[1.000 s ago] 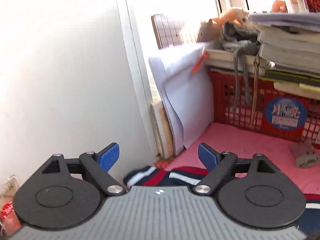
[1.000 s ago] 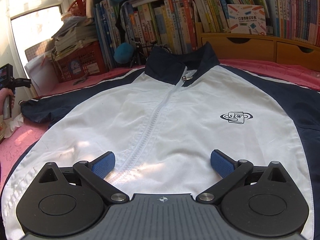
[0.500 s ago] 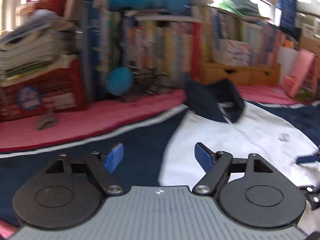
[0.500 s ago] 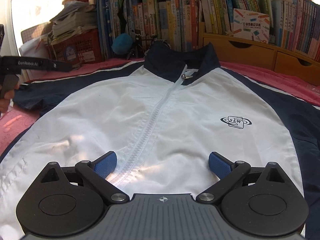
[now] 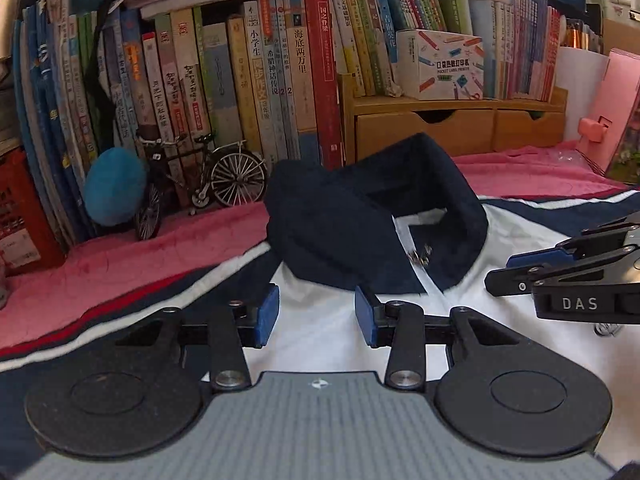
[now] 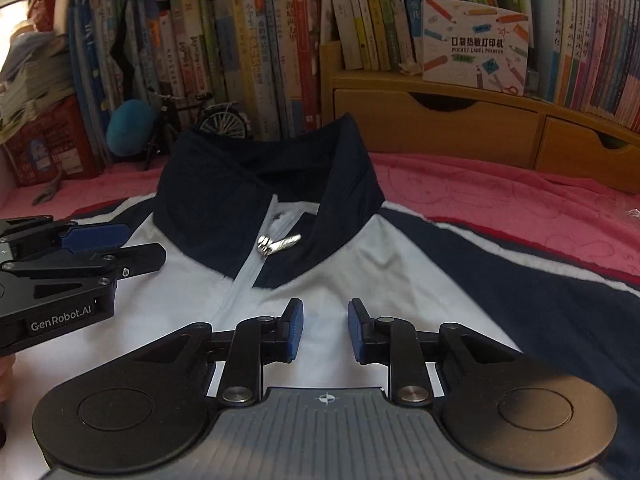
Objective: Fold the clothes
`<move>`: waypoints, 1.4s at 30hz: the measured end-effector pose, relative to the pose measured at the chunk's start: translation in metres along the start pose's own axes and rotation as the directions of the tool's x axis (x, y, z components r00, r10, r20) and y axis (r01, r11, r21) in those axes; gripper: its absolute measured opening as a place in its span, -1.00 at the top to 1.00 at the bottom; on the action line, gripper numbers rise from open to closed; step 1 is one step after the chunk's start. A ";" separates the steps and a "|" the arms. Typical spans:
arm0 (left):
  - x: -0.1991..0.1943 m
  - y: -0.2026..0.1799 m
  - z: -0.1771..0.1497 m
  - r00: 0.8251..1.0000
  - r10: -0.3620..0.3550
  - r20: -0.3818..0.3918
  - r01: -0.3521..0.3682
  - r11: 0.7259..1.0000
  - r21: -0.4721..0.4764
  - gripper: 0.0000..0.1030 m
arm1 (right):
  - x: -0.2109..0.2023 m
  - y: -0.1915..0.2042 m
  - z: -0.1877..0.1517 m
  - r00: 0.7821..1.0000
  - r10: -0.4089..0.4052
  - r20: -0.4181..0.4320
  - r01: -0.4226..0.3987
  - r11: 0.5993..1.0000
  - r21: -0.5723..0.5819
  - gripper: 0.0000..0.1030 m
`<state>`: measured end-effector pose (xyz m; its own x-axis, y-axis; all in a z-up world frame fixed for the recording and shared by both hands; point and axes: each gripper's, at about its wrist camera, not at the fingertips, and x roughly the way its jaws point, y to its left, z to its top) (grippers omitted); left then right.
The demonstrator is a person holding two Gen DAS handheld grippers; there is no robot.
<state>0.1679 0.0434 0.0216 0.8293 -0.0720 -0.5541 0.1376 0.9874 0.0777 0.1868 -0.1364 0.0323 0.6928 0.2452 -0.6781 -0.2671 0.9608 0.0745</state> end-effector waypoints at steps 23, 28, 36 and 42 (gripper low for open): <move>0.026 0.041 0.043 0.994 -0.014 0.106 0.011 1.000 0.024 -0.52 | 0.036 -0.047 0.061 0.985 0.144 0.093 -0.148 0.988 0.040 -0.44; 0.073 0.024 0.038 0.980 0.198 -0.003 -0.194 0.966 0.172 0.42 | 0.058 -0.028 0.061 0.999 -0.005 0.044 0.003 0.999 0.035 0.69; 0.104 0.045 0.044 0.980 0.188 -0.063 -0.184 0.981 0.060 0.13 | 0.088 -0.053 0.076 0.998 0.013 0.065 -0.026 0.978 0.206 0.75; 0.070 0.087 0.048 0.999 0.054 -0.008 -0.054 0.974 -0.219 0.02 | 0.067 -0.102 0.061 0.966 0.200 0.162 -0.254 0.843 0.475 0.22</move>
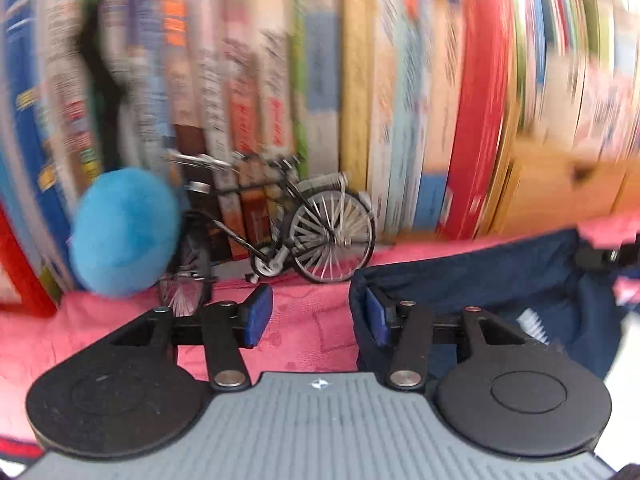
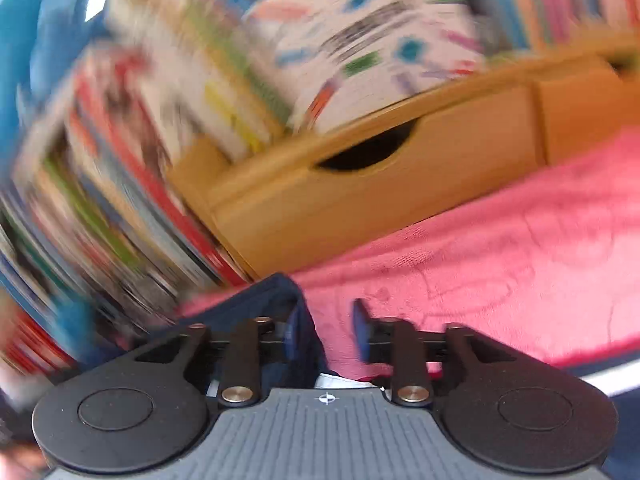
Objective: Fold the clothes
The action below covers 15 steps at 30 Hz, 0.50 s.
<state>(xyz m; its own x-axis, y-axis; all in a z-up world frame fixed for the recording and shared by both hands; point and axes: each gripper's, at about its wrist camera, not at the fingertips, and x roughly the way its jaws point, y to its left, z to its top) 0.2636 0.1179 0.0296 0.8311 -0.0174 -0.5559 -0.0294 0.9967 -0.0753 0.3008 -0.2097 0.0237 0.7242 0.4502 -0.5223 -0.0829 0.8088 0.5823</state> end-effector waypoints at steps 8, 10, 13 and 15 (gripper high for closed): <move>-0.099 -0.048 -0.039 0.978 -0.135 0.161 0.073 0.937 0.342 0.05 | -0.067 0.044 -0.055 0.997 -0.076 0.020 0.074 0.837 -0.541 0.06; -0.109 -0.067 -0.056 0.976 -0.169 0.140 0.088 0.888 0.452 0.01 | -0.072 0.053 -0.073 0.997 -0.070 -0.034 0.035 0.790 -0.612 0.33; -0.080 -0.093 -0.074 0.995 -0.070 0.077 0.008 0.789 0.615 0.20 | -0.053 0.057 -0.084 0.985 -0.143 -0.097 0.048 0.765 -0.643 0.76; -0.052 -0.097 -0.074 0.998 -0.001 0.067 -0.042 0.768 0.639 0.50 | -0.035 0.058 -0.082 0.983 -0.176 -0.058 0.102 0.773 -0.627 0.79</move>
<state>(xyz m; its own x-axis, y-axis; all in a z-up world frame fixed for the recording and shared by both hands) 0.1820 0.0159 0.0043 0.8662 -0.0135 -0.4994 0.2977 0.8167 0.4942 0.2149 -0.1472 0.0251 0.6869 0.3218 -0.6516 -0.4193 0.9078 0.0063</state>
